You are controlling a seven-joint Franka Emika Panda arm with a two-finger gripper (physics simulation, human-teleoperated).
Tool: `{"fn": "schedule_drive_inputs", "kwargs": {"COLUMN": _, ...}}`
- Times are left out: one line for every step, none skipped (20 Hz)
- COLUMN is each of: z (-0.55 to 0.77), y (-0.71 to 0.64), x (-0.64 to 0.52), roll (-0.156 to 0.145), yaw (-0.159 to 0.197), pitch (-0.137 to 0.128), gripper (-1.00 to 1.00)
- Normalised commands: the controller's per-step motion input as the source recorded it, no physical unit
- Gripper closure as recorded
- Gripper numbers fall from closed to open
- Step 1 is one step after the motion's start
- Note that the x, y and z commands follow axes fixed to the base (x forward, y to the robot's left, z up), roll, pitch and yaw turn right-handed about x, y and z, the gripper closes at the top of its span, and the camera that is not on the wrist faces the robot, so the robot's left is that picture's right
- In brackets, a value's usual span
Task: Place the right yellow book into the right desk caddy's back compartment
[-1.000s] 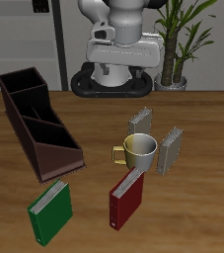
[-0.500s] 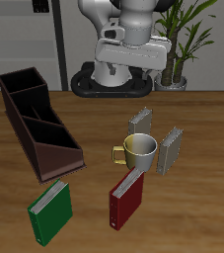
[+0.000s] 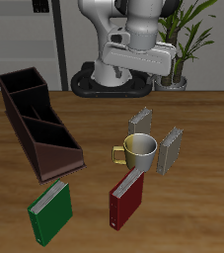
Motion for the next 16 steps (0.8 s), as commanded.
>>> {"fn": "schedule_drive_inputs", "kwargs": {"z": -0.63, "y": 0.37, "x": -0.29, "roll": -0.096, "yaw": -0.116, "pitch": 0.01, "gripper": -1.0}}
{"fn": "schedule_drive_inputs", "kwargs": {"z": -0.31, "y": 0.02, "x": 0.04, "roll": -0.008, "yaw": -0.08, "pitch": 0.09, "gripper": -1.0}}
{"fn": "schedule_drive_inputs", "kwargs": {"z": 0.0, "y": 0.0, "x": 0.0, "roll": 0.0, "yaw": 0.0, "pitch": 0.0, "gripper": -1.0}}
{"fn": "schedule_drive_inputs", "kwargs": {"z": -0.38, "y": 0.3, "x": -0.06, "roll": 0.015, "yaw": -0.047, "pitch": 0.124, "gripper": -1.0}}
{"fn": "schedule_drive_inputs", "kwargs": {"z": -0.36, "y": 0.21, "x": -0.08, "roll": 0.046, "yaw": -0.084, "pitch": 0.118, "gripper": -1.0}}
{"fn": "schedule_drive_inputs", "kwargs": {"z": -0.24, "y": 0.26, "x": -0.12, "roll": 0.05, "yaw": -0.017, "pitch": 0.003, "gripper": -1.0}}
{"fn": "schedule_drive_inputs", "kwargs": {"z": -0.29, "y": 0.16, "x": -0.02, "roll": 0.021, "yaw": -0.033, "pitch": 0.056, "gripper": -1.0}}
{"fn": "schedule_drive_inputs", "kwargs": {"z": -0.26, "y": 0.19, "x": 0.07, "roll": 0.099, "yaw": -0.013, "pitch": 0.046, "gripper": -1.0}}
{"fn": "schedule_drive_inputs", "kwargs": {"z": -0.15, "y": -0.09, "x": 0.2, "roll": -0.052, "yaw": -0.049, "pitch": 0.035, "gripper": -1.0}}
{"fn": "schedule_drive_inputs", "kwargs": {"z": -0.08, "y": 0.03, "x": 0.09, "roll": 0.04, "yaw": 0.009, "pitch": -0.015, "gripper": -1.0}}
{"fn": "schedule_drive_inputs", "kwargs": {"z": -0.23, "y": 0.08, "x": 0.24, "roll": -0.01, "yaw": -0.034, "pitch": 0.035, "gripper": -1.0}}
{"fn": "schedule_drive_inputs", "kwargs": {"z": -0.11, "y": 0.06, "x": 0.12, "roll": 0.029, "yaw": -0.008, "pitch": 0.031, "gripper": -1.0}}
{"fn": "schedule_drive_inputs", "kwargs": {"z": -0.21, "y": 0.11, "x": 0.21, "roll": -0.042, "yaw": 0.008, "pitch": 0.032, "gripper": -1.0}}
{"fn": "schedule_drive_inputs", "kwargs": {"z": -0.2, "y": 0.13, "x": 0.19, "roll": 0.018, "yaw": 0.017, "pitch": 0.025, "gripper": -1.0}}
{"fn": "schedule_drive_inputs", "kwargs": {"z": -0.15, "y": 0.08, "x": 0.11, "roll": 0.023, "yaw": -0.032, "pitch": 0.075, "gripper": -1.0}}
{"fn": "schedule_drive_inputs", "kwargs": {"z": -0.01, "y": 0.05, "x": 0.03, "roll": 0.003, "yaw": 0.015, "pitch": -0.033, "gripper": -1.0}}
